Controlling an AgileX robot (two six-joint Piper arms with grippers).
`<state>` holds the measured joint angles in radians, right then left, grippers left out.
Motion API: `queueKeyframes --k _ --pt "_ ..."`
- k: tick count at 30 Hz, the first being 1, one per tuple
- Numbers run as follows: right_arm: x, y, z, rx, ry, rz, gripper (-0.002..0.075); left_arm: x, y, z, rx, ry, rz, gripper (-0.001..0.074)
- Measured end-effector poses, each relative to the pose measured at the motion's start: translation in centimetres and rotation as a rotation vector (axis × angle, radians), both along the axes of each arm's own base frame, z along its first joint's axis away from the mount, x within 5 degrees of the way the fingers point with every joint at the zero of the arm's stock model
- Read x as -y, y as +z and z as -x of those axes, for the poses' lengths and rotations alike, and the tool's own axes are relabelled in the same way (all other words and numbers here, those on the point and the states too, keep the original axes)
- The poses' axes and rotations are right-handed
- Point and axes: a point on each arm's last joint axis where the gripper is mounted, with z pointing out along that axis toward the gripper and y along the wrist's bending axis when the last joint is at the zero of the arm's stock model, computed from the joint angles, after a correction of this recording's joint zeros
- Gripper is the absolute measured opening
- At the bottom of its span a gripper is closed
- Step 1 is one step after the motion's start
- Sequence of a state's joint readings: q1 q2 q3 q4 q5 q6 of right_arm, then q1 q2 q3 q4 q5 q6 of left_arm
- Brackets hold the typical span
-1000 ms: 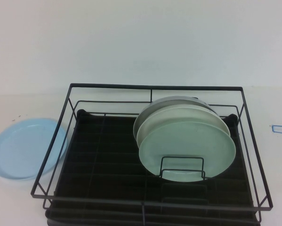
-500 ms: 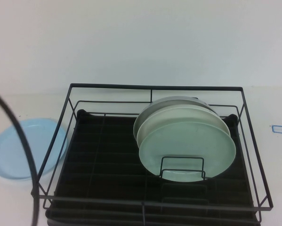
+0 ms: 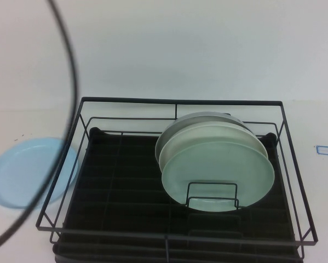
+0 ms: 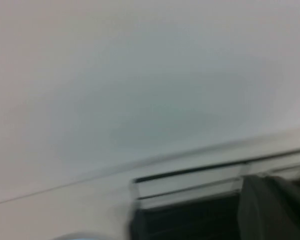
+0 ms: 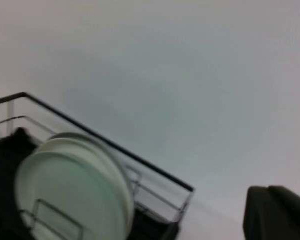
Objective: Place plate on rack
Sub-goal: Pick up the plate from the table
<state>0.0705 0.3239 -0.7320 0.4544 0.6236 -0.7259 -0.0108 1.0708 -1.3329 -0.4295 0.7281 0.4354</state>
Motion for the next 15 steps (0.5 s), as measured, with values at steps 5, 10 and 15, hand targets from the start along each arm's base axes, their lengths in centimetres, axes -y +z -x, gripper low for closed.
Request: queueKeyframes --k 5,10,15 --pt "-0.9 -0.3 0.2 -0.047 0.103 -0.015 -0.0002 1.1 -1.0 -3.1 -0.070 -0.123 0.121 0.0000" --pt "-1.3 -1.0 0.4 -0.053 0.180 0.096 -0.0002 -3.7 -3.5 -6.6 -0.231 -0.029 0.391 0.0000" --pt "-1.7 -3.6 0.2 -0.176 0.249 0.141 -0.0002 -10.0 -7.6 -8.5 -0.350 0.150 0.468 0.0000"
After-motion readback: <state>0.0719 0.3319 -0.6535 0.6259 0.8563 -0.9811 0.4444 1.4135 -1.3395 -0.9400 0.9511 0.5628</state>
